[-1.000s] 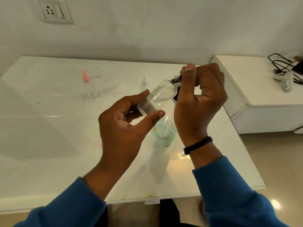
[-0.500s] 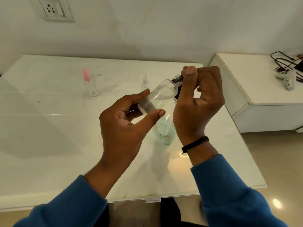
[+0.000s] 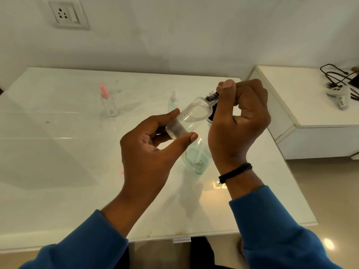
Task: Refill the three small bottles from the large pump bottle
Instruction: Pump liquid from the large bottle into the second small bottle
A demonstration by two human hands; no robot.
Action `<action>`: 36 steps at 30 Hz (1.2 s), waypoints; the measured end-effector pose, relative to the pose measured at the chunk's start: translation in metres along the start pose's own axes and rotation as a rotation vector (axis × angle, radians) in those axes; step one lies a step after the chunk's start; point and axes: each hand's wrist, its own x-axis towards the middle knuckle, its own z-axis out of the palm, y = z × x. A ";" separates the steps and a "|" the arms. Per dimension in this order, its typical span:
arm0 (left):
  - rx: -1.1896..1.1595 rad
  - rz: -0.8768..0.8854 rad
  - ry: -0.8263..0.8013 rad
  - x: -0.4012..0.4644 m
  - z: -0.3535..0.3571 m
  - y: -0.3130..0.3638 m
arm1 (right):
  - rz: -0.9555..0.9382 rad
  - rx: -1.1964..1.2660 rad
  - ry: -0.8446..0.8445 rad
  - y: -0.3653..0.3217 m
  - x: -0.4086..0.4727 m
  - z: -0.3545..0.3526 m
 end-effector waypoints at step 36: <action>0.027 0.009 0.001 0.001 0.000 -0.003 | 0.013 0.025 -0.008 0.002 -0.003 0.001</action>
